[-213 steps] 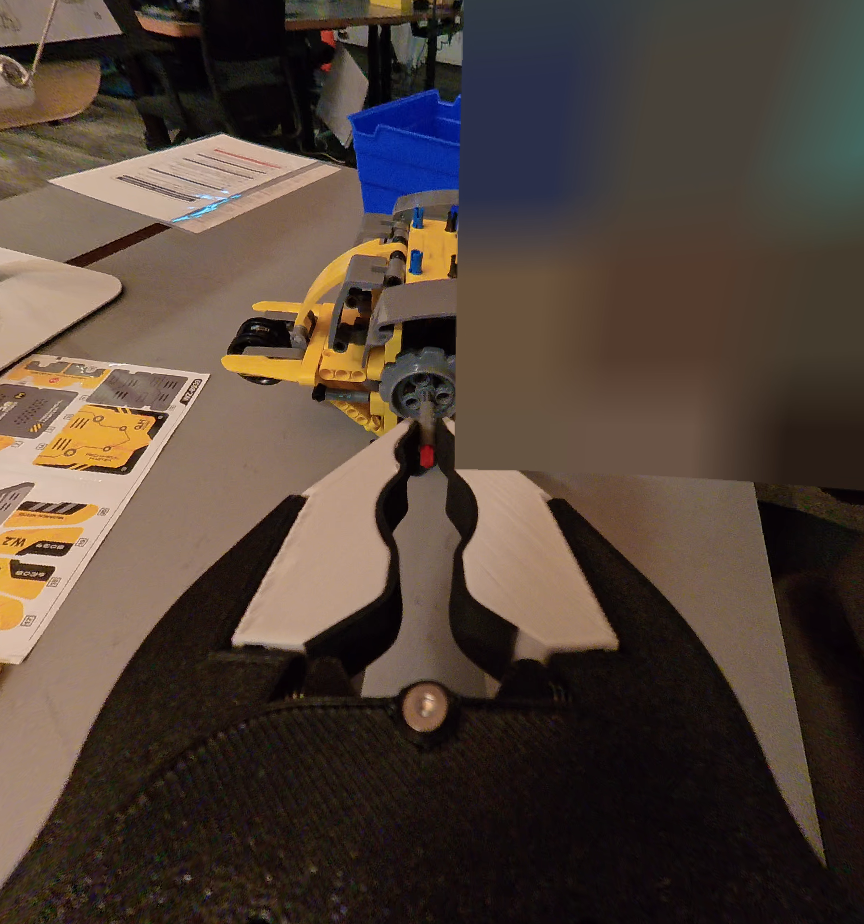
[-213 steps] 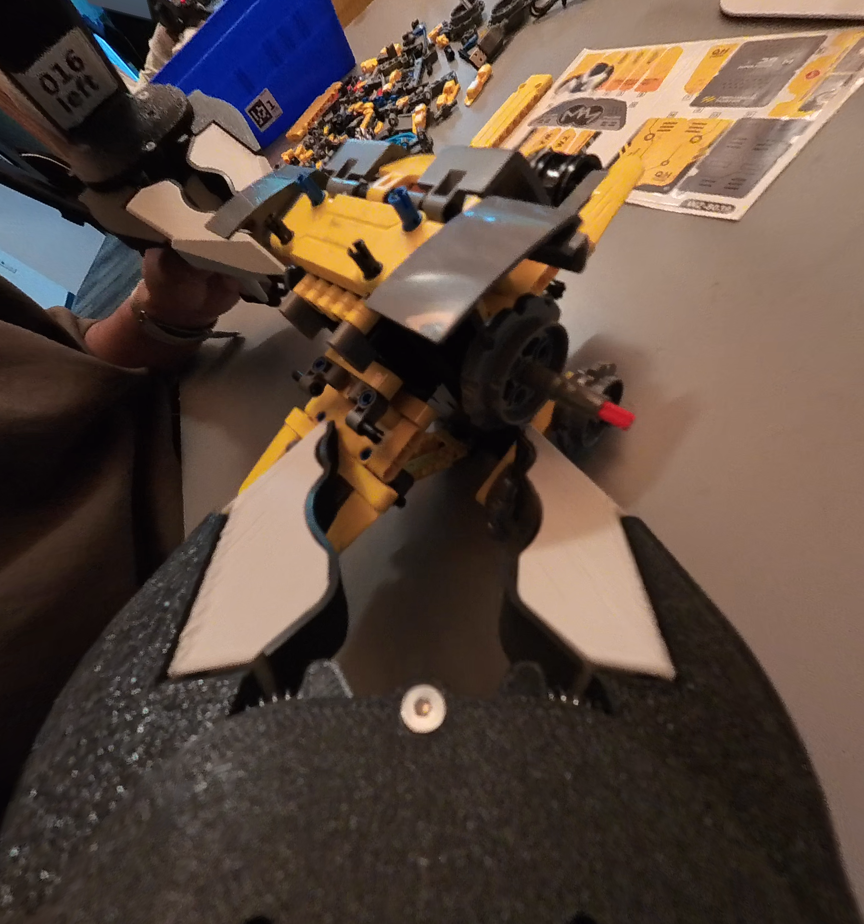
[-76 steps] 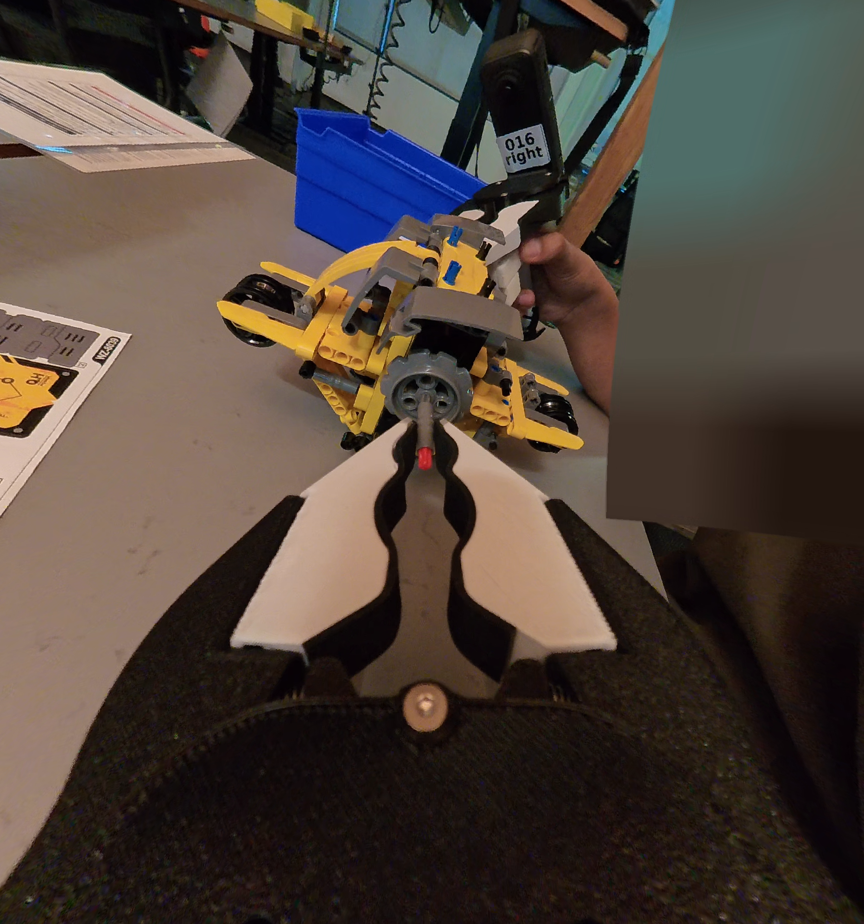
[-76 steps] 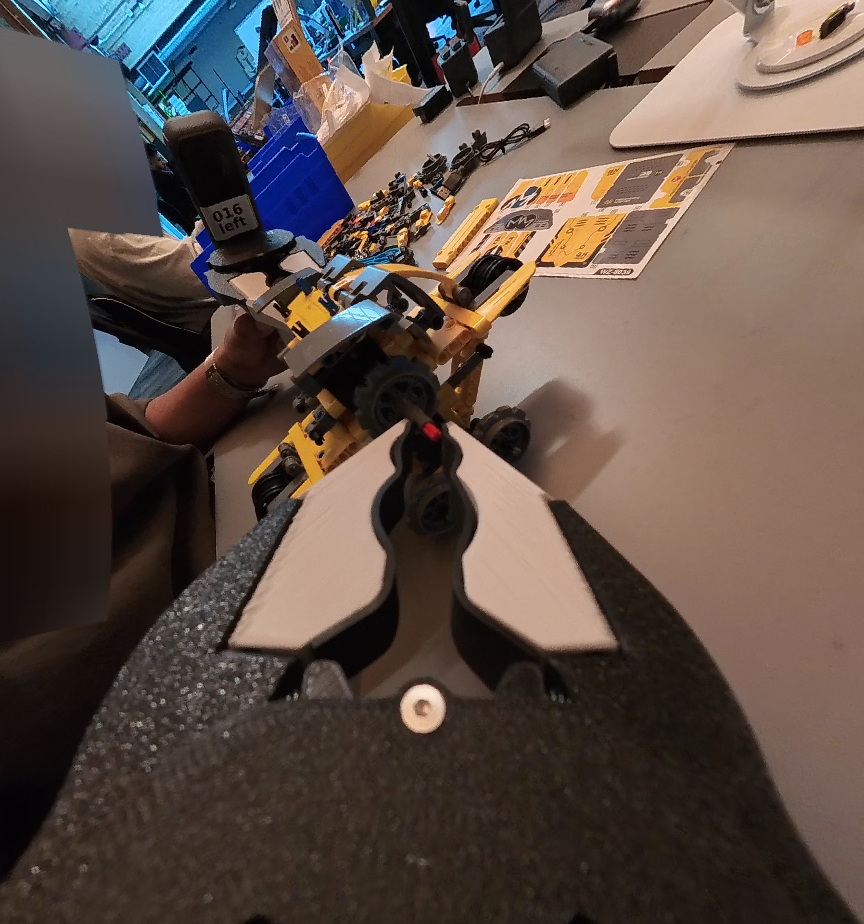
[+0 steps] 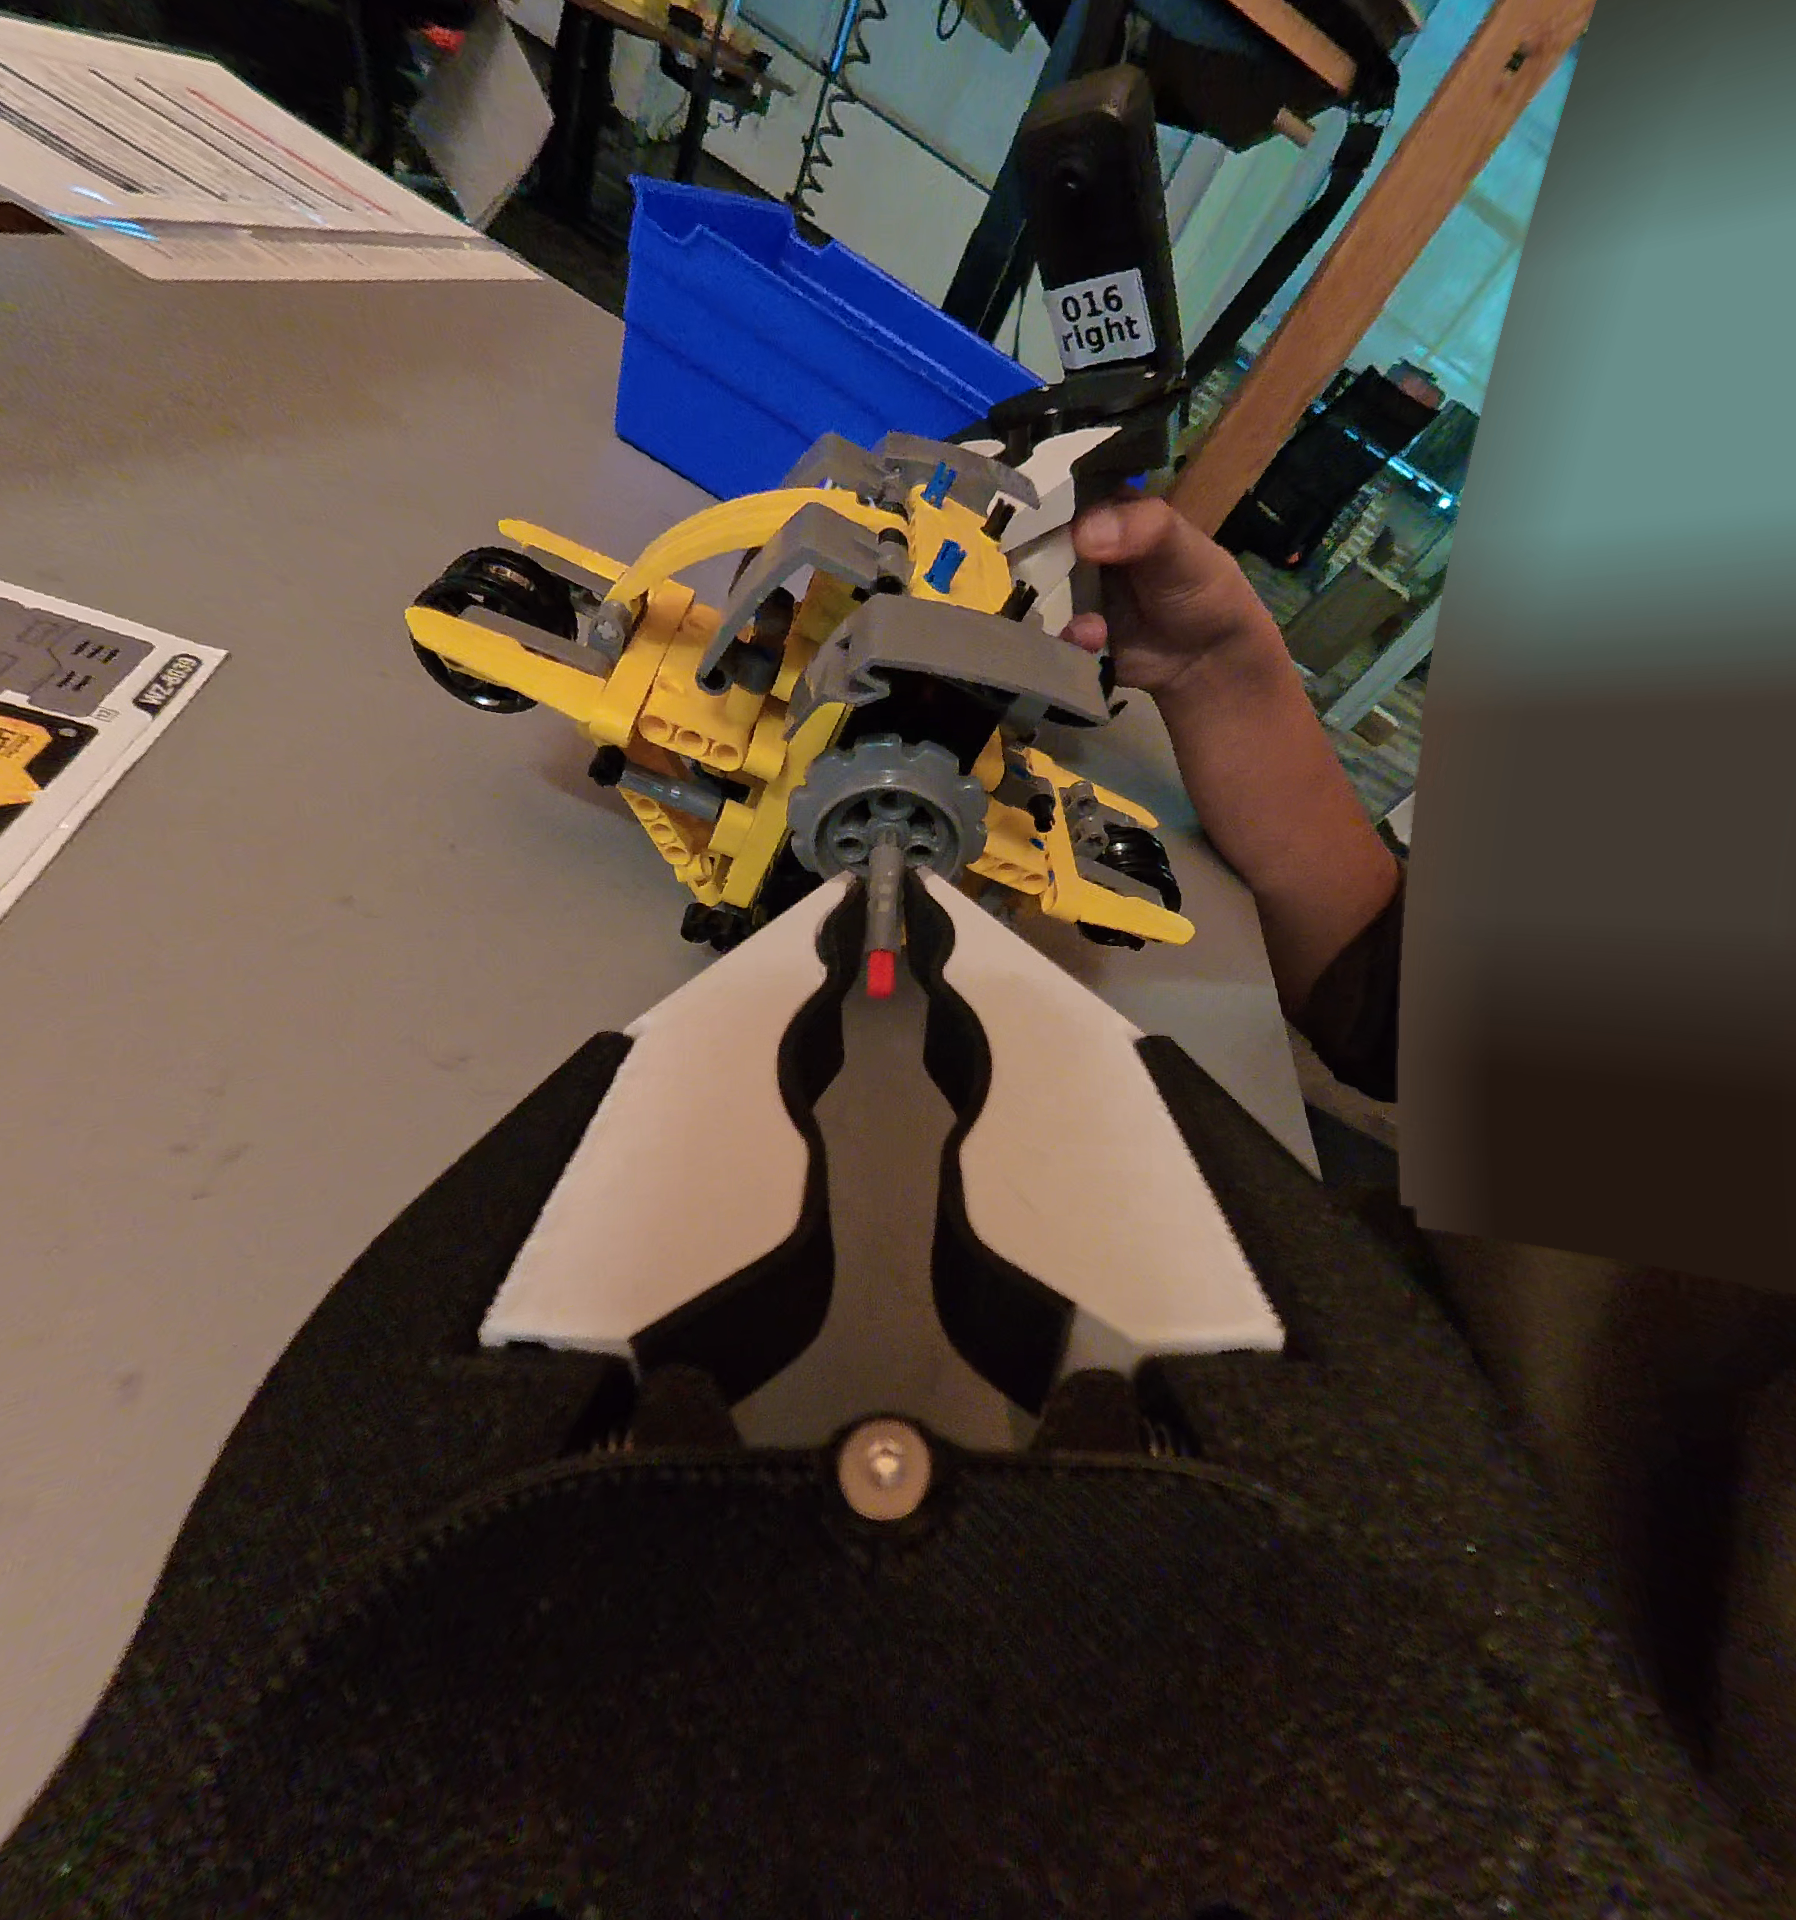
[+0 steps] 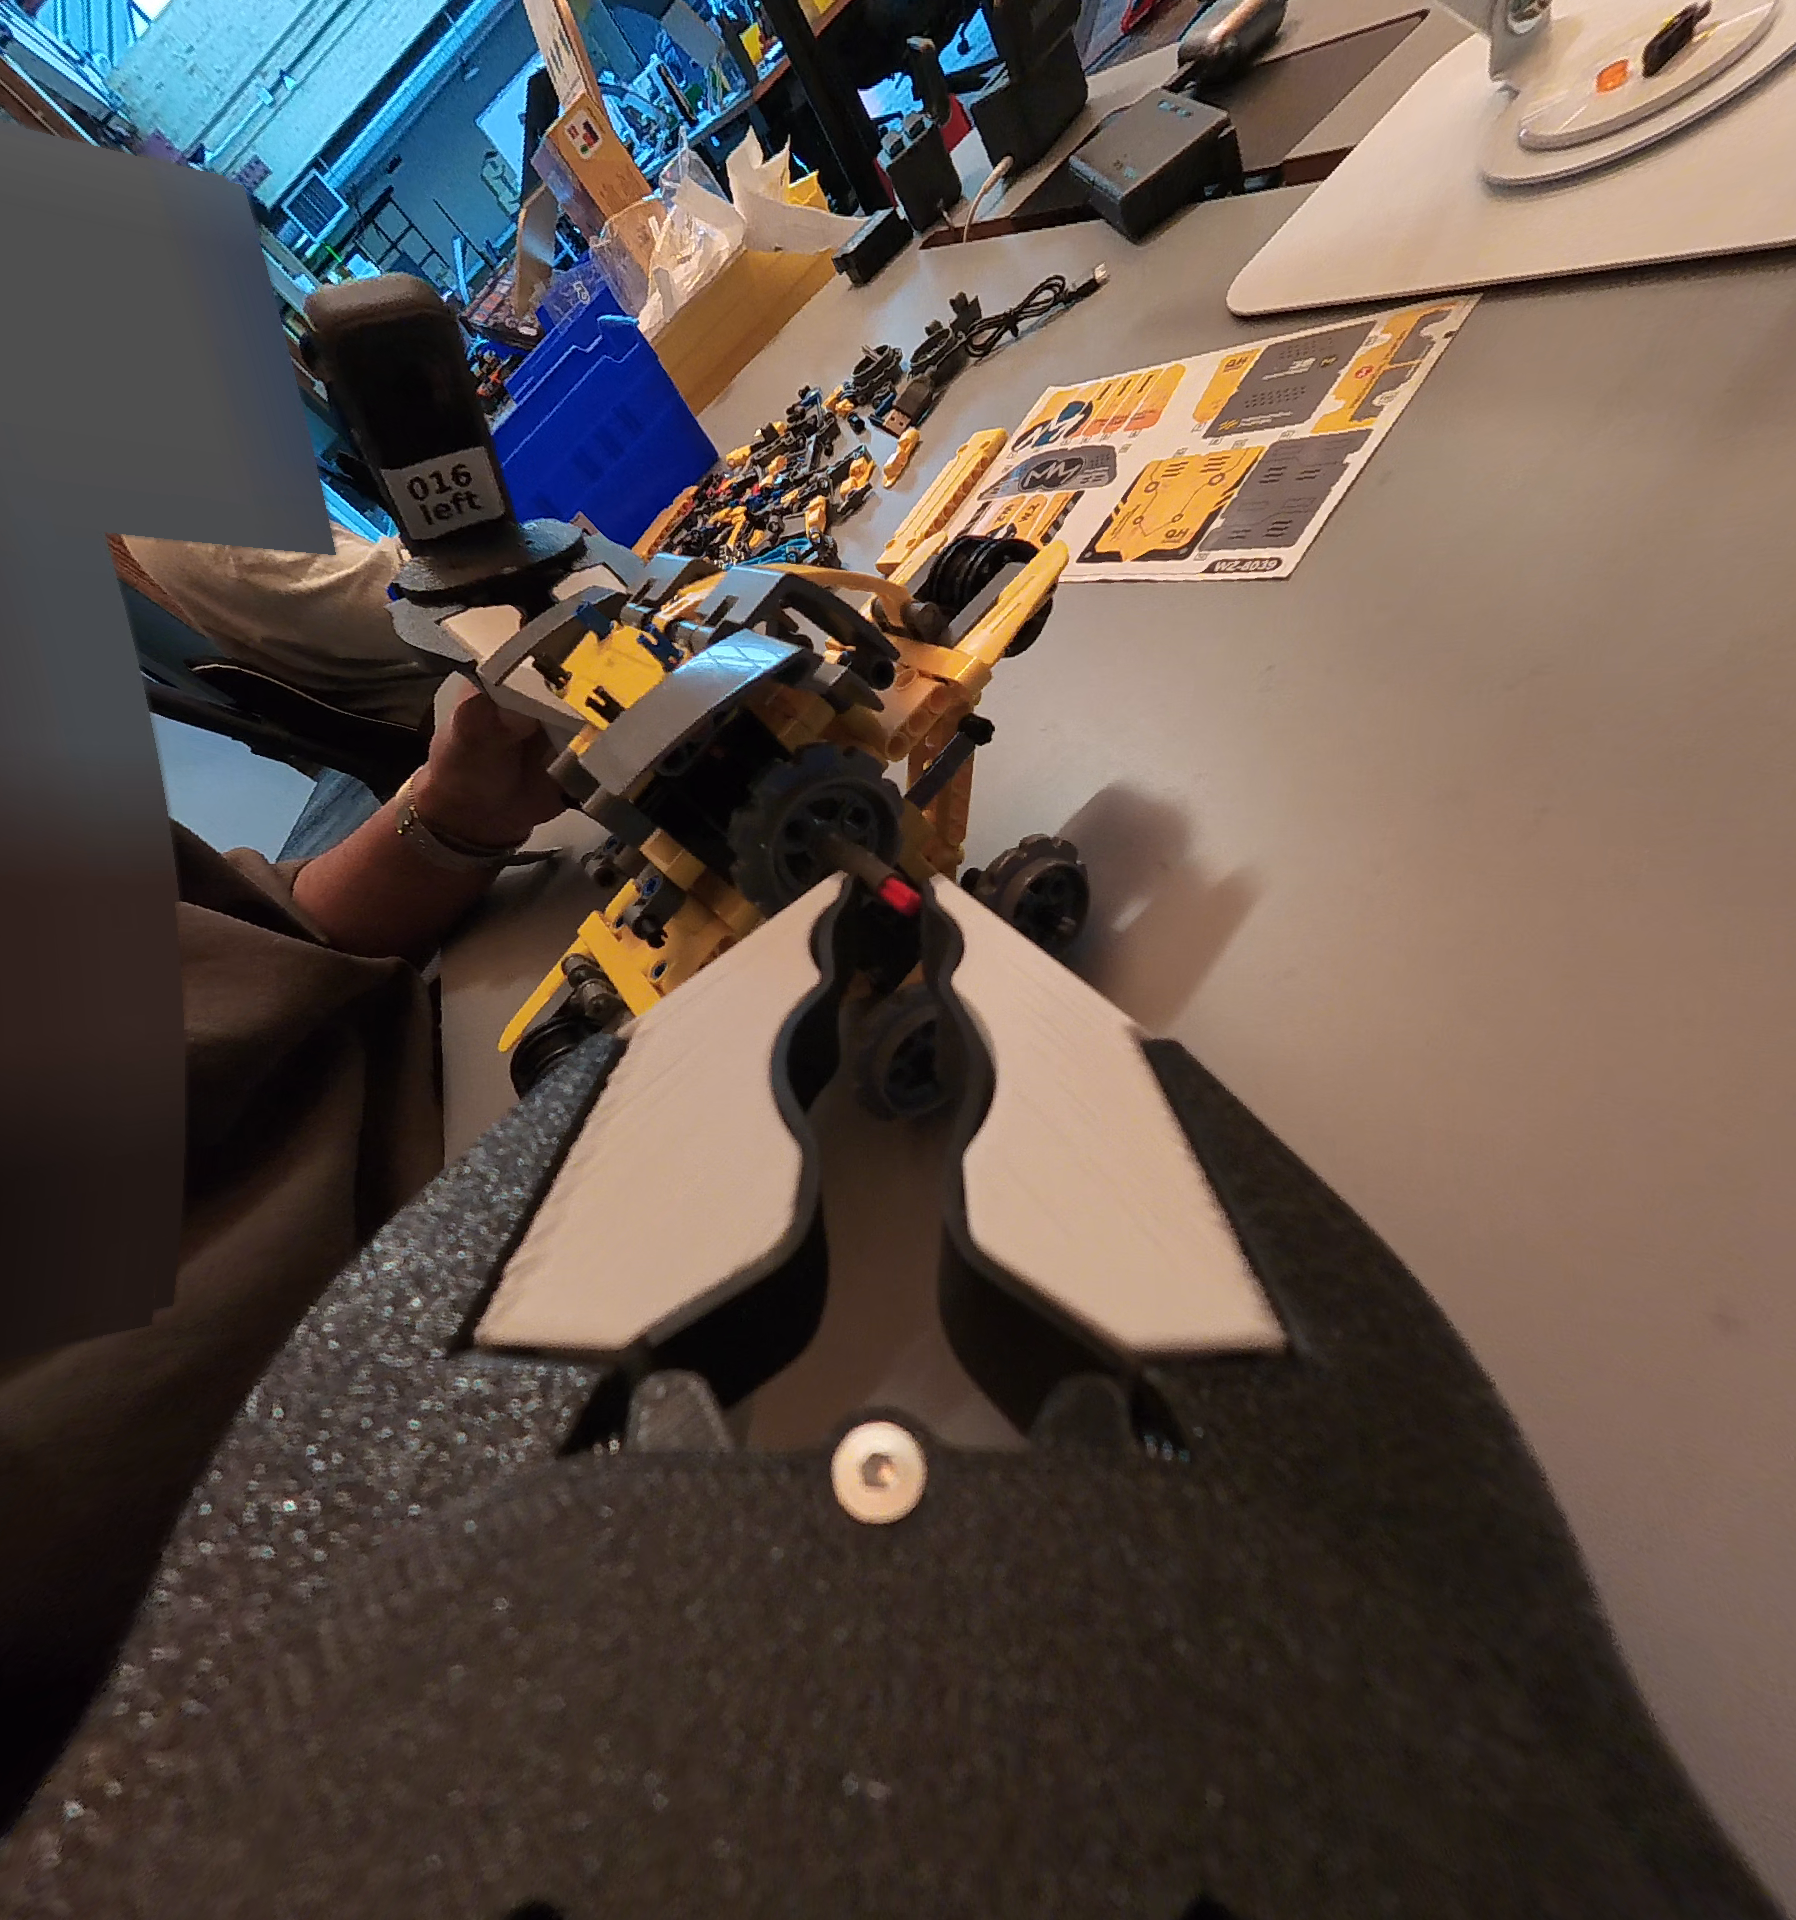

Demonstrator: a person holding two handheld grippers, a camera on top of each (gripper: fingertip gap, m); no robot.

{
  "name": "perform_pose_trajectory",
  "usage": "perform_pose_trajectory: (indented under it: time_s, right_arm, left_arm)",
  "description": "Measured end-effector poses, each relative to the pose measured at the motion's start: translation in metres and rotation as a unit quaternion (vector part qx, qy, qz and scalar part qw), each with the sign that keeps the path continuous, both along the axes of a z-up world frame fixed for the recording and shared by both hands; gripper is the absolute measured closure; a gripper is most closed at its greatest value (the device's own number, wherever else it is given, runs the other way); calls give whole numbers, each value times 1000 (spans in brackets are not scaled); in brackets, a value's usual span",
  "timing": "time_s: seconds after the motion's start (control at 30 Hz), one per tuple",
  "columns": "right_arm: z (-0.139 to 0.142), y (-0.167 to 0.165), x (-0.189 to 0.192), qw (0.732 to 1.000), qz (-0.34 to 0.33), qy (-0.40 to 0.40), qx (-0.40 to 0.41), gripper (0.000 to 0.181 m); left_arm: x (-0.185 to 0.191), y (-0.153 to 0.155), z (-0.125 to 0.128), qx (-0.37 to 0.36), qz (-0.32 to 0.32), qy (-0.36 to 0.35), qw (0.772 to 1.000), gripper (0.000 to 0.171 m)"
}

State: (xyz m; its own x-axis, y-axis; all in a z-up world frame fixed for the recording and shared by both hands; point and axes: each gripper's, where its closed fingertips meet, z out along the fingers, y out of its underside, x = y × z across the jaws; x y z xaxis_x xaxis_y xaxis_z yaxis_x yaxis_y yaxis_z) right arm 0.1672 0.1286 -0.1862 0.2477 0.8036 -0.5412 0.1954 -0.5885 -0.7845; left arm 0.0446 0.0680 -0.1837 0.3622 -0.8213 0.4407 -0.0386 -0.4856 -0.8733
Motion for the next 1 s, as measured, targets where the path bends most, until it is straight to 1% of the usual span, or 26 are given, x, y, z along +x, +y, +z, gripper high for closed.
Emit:
perform_pose_trajectory:
  time_s: [0.37,0.43,0.6,1.0]
  right_arm:
    - [1,1,-1,1000,-1,2,6,171]
    - [1,2,-1,1000,-2,1,8,171]
    - [-1,2,1,1000,-5,-5,9,172]
    - [-2,2,-2,1000,-2,-1,6,172]
  left_arm:
    - [-1,2,0,21,-30,67,997,167]
    - [0,1,1,23,-44,81,995,167]
    - [1,8,2,34,-52,116,991,168]
    - [3,10,1,21,-59,104,993,168]
